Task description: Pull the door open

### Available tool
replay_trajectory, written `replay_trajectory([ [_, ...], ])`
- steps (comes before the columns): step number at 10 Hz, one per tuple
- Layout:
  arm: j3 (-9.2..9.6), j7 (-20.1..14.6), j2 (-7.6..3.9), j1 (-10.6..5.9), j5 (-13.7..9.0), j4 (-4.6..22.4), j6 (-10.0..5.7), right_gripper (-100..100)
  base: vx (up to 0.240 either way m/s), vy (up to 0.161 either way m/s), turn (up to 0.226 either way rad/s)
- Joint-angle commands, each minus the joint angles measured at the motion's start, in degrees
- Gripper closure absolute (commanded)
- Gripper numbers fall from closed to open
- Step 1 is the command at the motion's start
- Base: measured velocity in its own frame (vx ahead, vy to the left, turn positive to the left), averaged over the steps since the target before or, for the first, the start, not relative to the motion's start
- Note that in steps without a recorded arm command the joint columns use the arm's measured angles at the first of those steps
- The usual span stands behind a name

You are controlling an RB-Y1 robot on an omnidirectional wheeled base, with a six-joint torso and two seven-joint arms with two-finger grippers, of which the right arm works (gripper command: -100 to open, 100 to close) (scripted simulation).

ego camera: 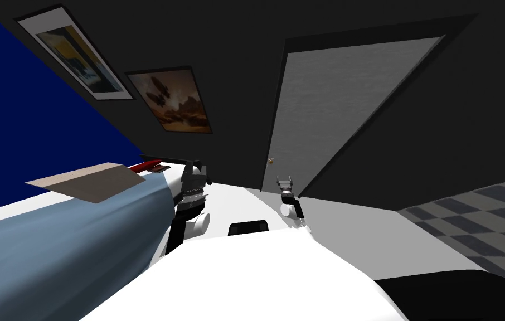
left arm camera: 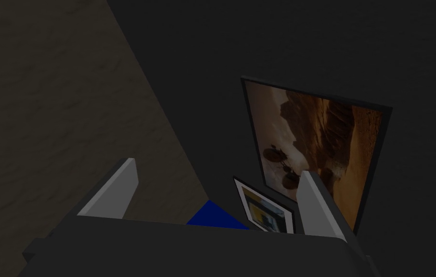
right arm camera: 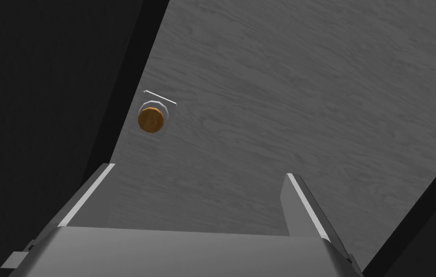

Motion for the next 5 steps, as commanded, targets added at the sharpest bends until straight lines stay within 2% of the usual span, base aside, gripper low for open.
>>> replay_trajectory([
  [1,0.04,-2.2,-0.69,-0.8,-2.4,2.1,0.29,-100,0.138,0.002,0.091],
  [5,0.0,-5.7,-1.67,-2.42,-6.6,5.6,0.95,-100,0.137,-0.004,0.082],
])
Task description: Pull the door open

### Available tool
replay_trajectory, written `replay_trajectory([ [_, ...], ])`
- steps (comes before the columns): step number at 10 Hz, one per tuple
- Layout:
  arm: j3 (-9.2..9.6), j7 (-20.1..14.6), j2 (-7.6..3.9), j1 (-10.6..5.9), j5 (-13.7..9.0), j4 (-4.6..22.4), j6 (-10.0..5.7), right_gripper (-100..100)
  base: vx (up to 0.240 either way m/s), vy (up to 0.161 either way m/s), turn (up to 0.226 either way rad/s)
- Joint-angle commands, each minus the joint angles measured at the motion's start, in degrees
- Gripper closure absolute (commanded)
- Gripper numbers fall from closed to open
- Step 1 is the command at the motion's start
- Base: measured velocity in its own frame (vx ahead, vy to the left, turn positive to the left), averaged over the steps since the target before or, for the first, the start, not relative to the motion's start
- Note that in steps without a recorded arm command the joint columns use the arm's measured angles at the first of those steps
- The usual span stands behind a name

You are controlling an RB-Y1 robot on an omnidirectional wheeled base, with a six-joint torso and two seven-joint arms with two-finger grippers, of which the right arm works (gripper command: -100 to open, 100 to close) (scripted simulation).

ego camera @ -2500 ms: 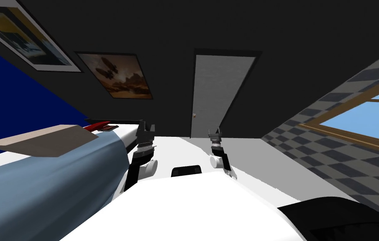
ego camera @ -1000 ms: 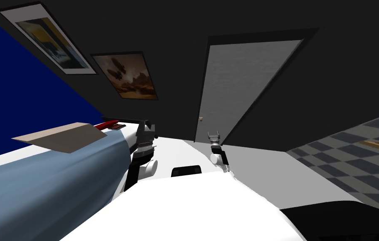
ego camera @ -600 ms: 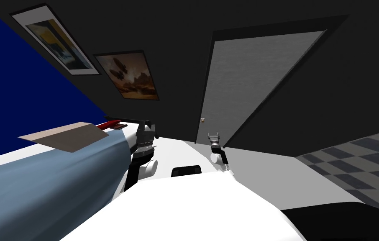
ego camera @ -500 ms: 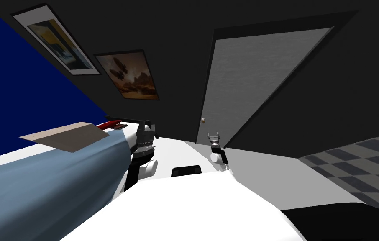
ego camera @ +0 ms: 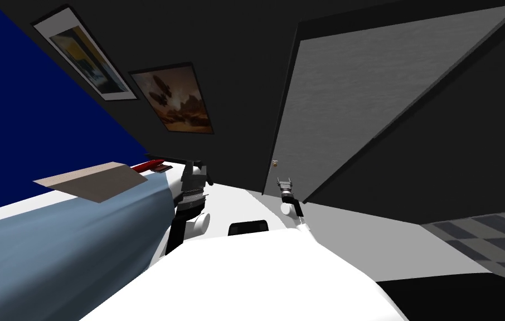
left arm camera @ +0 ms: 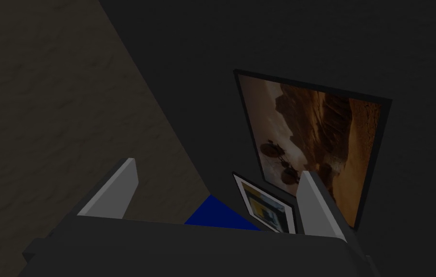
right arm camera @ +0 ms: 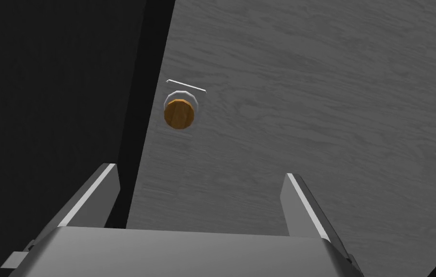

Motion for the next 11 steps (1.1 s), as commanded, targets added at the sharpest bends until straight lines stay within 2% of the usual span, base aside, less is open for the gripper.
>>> replay_trajectory([
  [1,-0.11,-2.1,-0.85,-0.58,-2.2,1.6,0.41,-100,0.139,-0.011,0.08],
  [8,-0.18,-8.3,-2.53,-3.48,-9.7,8.0,1.59,-100,0.137,-0.024,0.079],
  [9,-0.32,-7.5,-2.36,-3.06,-9.1,7.1,1.71,-100,0.062,-0.007,0.015],
  [10,-0.93,-8.5,-3.08,-3.13,-9.4,7.9,1.5,-100,0.142,-0.025,0.104],
  [11,-1.11,-8.7,-3.28,-3.14,-9.5,8.2,1.43,-100,0.2,-0.064,0.112],
])
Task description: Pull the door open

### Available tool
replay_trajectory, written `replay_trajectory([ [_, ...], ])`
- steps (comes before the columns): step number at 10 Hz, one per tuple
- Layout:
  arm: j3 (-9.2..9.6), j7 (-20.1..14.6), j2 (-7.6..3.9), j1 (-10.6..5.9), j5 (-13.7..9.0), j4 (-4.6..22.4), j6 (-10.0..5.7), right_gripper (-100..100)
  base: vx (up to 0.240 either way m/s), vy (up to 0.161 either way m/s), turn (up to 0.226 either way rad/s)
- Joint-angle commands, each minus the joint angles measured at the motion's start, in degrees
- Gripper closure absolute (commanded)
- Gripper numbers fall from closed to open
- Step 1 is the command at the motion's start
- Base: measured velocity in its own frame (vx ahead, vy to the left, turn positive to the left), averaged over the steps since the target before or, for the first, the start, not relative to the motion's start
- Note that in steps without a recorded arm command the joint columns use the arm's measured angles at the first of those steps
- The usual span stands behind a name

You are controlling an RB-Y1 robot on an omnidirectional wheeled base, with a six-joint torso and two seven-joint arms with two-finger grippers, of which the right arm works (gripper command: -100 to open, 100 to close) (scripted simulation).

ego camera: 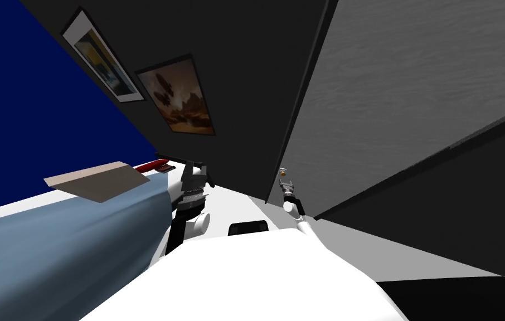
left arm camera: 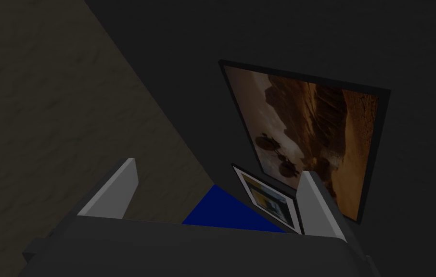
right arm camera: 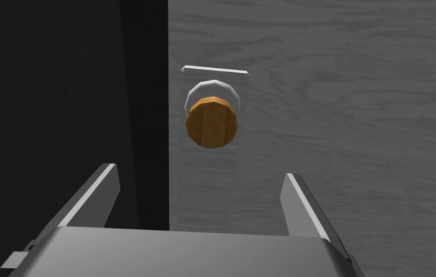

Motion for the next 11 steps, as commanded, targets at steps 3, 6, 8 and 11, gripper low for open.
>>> replay_trajectory([
  [3,-1.32,-2.1,-1.83,-0.13,-0.4,2.0,-0.66,-100,0.186,-0.055,0.092],
  [6,-1.8,-2.7,-2.4,-0.43,-0.5,2.8,-0.82,-100,0.142,-0.057,0.072],
  [8,-1.8,-2.7,-2.4,-0.43,-0.5,2.8,-0.82,100,-0.015,0.004,-0.009],
  [11,-1.8,-2.7,-2.4,-0.43,-0.5,2.8,-0.82,100,-0.014,0.005,0.001],
])
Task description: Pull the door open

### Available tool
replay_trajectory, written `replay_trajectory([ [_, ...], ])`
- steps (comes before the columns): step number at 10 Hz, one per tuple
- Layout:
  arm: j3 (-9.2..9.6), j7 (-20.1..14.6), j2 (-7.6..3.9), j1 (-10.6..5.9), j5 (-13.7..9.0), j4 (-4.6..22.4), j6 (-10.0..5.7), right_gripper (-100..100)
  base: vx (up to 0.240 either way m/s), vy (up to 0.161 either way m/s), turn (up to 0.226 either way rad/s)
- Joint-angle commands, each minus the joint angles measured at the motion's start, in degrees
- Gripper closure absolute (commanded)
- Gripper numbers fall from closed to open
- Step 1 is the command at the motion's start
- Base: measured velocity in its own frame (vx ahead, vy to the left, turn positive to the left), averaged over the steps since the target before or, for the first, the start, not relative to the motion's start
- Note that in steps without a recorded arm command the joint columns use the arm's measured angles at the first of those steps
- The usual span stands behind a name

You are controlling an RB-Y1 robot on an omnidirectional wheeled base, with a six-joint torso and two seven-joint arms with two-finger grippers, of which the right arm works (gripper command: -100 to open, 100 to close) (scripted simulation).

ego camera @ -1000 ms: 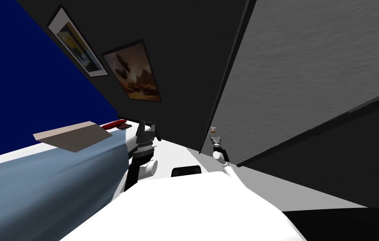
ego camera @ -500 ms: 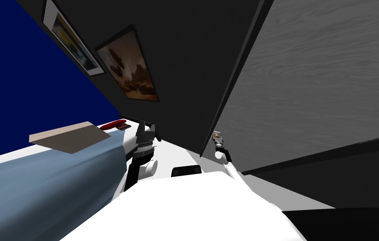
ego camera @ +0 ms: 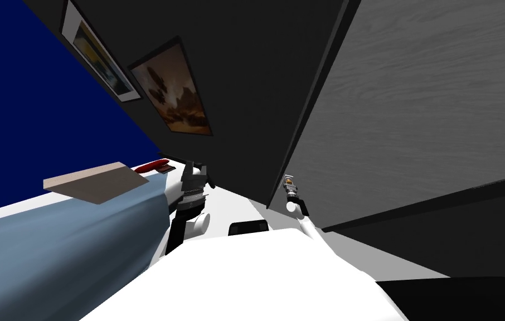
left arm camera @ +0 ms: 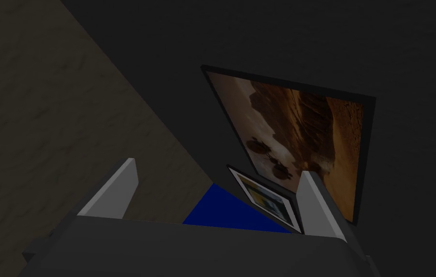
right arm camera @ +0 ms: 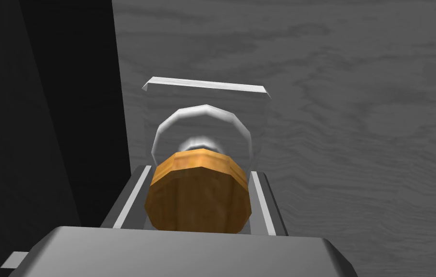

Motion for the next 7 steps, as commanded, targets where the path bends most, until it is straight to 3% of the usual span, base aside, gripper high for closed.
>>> replay_trajectory([
  [1,-0.06,0.0,-0.02,-0.11,0.0,-0.2,-0.18,100,0.0,0.0,0.0],
  [3,1.07,-1.3,-1.14,0.52,0.0,-0.4,-0.25,100,-0.145,-0.036,0.132],
  [7,3.29,-4.1,-3.56,1.58,0.0,-1.3,-0.8,100,-0.239,-0.041,0.152],
])
